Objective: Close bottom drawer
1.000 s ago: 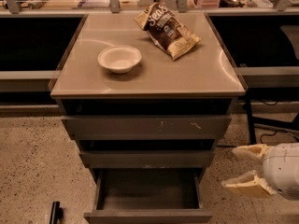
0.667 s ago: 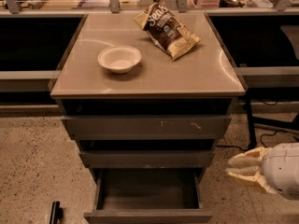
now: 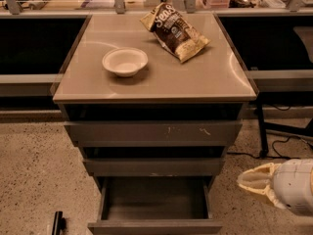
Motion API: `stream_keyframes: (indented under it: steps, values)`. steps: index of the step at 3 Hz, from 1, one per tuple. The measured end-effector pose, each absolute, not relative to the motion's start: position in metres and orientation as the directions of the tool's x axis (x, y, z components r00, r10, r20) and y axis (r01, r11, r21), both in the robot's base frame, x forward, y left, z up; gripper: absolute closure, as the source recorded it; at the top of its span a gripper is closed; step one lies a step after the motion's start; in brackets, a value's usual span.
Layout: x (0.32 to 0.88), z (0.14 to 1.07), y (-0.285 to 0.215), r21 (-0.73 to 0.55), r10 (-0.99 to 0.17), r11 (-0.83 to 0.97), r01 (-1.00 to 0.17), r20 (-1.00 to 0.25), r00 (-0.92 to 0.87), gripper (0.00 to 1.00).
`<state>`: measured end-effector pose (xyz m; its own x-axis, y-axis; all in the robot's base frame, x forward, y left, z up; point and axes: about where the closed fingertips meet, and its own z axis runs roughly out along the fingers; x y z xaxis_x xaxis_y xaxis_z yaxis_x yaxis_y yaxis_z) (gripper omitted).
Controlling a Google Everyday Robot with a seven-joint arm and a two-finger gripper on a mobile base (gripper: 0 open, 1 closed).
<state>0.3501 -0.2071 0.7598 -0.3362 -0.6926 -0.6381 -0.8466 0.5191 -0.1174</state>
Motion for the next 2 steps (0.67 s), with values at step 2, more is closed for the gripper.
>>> stream_keyframes:
  steps: [2]
  values:
    - [0.363, 0.623, -0.215, 0.043, -0.537, 0.595, -0.803, -0.722, -0.436, 1.0]
